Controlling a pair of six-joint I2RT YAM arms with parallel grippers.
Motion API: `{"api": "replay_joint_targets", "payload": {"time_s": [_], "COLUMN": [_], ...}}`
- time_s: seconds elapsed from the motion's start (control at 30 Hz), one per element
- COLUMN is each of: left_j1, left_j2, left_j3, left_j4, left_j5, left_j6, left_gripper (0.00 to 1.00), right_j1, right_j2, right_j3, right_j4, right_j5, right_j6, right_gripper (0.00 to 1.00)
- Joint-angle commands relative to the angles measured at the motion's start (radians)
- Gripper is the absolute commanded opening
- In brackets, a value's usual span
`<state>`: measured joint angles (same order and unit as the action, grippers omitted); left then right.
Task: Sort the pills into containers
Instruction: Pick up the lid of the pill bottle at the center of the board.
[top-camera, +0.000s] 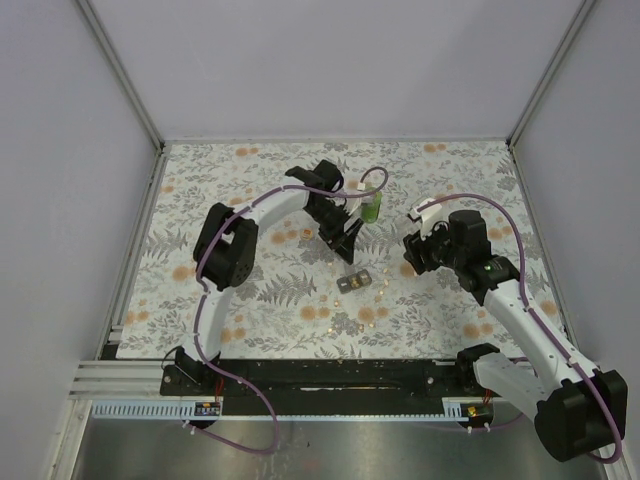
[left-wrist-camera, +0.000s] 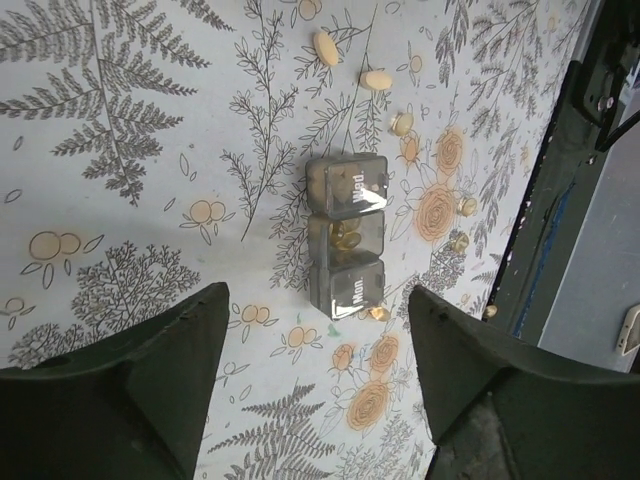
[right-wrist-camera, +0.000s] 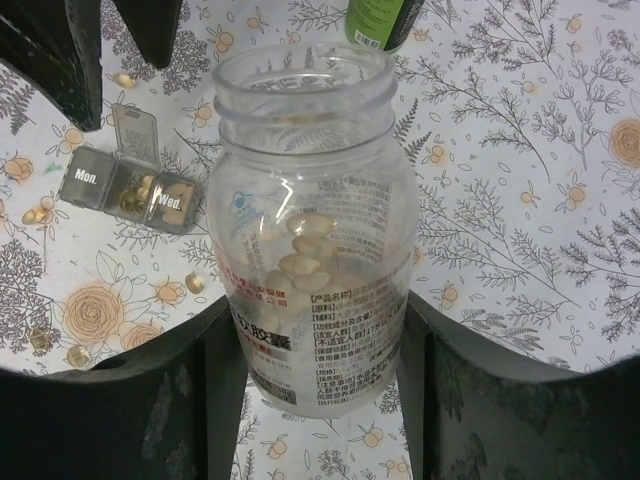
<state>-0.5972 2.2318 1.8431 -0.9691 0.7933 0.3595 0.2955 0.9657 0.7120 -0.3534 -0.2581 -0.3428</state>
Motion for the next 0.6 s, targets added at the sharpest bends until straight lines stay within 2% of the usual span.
{"api": "replay_joint_targets", "payload": {"time_s": [0.0, 0.17, 0.27, 0.33, 0.43, 0.57], "left_j1": [0.036, 0.117, 0.169, 0.185, 0.188, 0.188], "left_j2": [-0.113, -0.243, -0.326, -0.353, -0.354, -0.299], "left_j3": [0.005, -0.082, -0.142, -0.157, -0.145, -0.091], "left_j4": [0.027, 0.14, 0.211, 0.224, 0.213, 0.169], "left_j5": [0.03, -0.017, -0.165, -0.32, -0.481, -0.563], "left_j6": [-0.013, -0.091, -0.14, -0.133, -0.107, -0.094], "left_gripper": [0.78, 0.8, 0.8, 0.8, 0.8, 0.79], "right_j1": [-0.013, -0.013, -0.013, -0.013, -0.012, -0.013], "right_j2": [-0.022, -0.012, 0.002, 0.008, 0.016, 0.021], "right_j3": [0.04, 0.043, 0.047, 0.05, 0.058, 0.06], "right_j4": [-0.006, -0.004, -0.004, -0.005, -0.004, -0.001], "right_j5": [-0.033, -0.027, -0.03, -0.039, -0.062, -0.072], "right_j6": [0.001, 0.005, 0.01, 0.01, 0.019, 0.021], "right_gripper": [0.0, 0.0, 0.0, 0.0, 0.0, 0.0]}}
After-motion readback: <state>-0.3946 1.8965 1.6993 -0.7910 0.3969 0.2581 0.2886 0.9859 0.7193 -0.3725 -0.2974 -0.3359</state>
